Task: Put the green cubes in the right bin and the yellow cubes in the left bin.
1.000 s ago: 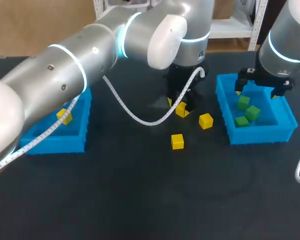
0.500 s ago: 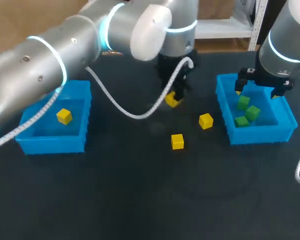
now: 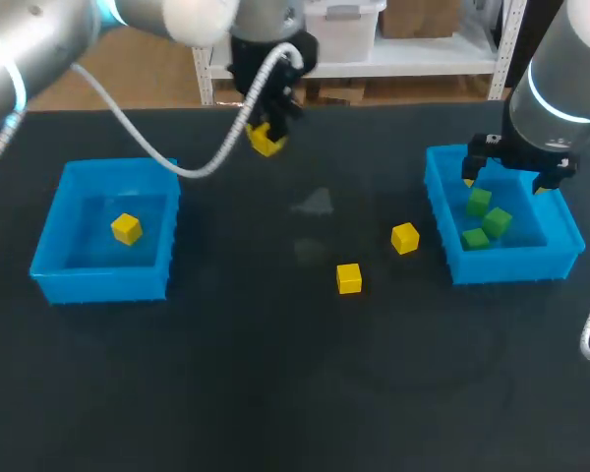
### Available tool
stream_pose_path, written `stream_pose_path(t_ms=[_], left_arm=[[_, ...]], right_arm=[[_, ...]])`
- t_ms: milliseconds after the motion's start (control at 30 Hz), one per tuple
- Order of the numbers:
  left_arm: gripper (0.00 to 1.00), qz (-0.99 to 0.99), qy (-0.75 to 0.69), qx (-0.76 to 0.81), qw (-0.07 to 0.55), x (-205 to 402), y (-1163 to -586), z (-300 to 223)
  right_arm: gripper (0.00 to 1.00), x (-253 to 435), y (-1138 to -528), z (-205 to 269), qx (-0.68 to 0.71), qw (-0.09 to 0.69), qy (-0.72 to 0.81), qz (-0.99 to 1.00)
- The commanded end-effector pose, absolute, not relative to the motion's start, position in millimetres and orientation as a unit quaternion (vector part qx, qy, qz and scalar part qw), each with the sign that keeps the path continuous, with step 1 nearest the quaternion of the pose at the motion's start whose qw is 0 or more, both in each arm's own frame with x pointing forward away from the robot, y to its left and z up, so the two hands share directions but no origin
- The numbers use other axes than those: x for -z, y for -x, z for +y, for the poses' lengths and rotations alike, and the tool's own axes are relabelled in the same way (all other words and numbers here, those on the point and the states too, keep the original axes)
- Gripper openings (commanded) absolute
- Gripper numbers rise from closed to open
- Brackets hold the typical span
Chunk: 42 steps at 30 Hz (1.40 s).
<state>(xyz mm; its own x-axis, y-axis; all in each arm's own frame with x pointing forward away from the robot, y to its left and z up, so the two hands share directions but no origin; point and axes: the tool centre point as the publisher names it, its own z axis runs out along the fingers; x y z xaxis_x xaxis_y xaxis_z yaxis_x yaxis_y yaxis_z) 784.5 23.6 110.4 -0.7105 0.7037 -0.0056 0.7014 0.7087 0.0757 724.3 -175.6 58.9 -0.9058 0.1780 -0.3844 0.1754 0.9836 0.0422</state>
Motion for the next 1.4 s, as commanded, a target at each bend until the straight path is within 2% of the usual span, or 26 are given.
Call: stream_pose_path(t_ms=[33, 333, 600, 900, 967, 1200, 1400], left_arm=[[0.0, 0.926, -0.37, -0.009, 0.082, -128, -756, 79], [0.0, 0.951, -0.3, -0.027, 0.075, -130, -738, 163], [0.0, 0.973, -0.222, -0.031, 0.052, -100, -719, 214], [0.0, 0.982, -0.183, 0.0, 0.042, -71, -708, 222], [1.0, 0.983, -0.178, 0.007, 0.049, -69, -710, 219], [1.0, 0.977, -0.203, 0.016, 0.066, -78, -720, 203], [1.0, 0.956, -0.276, 0.048, 0.09, -104, -723, 156]], right_arm=[[1.0, -59, -723, -176, -0.003, 0.199, -0.091, 0.976], [1.0, -59, -723, -176, -0.003, 0.199, -0.091, 0.976], [1.0, -59, -723, -176, -0.003, 0.199, -0.091, 0.976], [1.0, -59, -723, -176, -0.003, 0.199, -0.091, 0.976], [1.0, -59, -723, -176, -0.003, 0.199, -0.091, 0.976], [1.0, -59, -723, -176, -0.003, 0.199, -0.091, 0.976], [1.0, -59, -723, -176, -0.003, 0.199, -0.091, 0.976]])
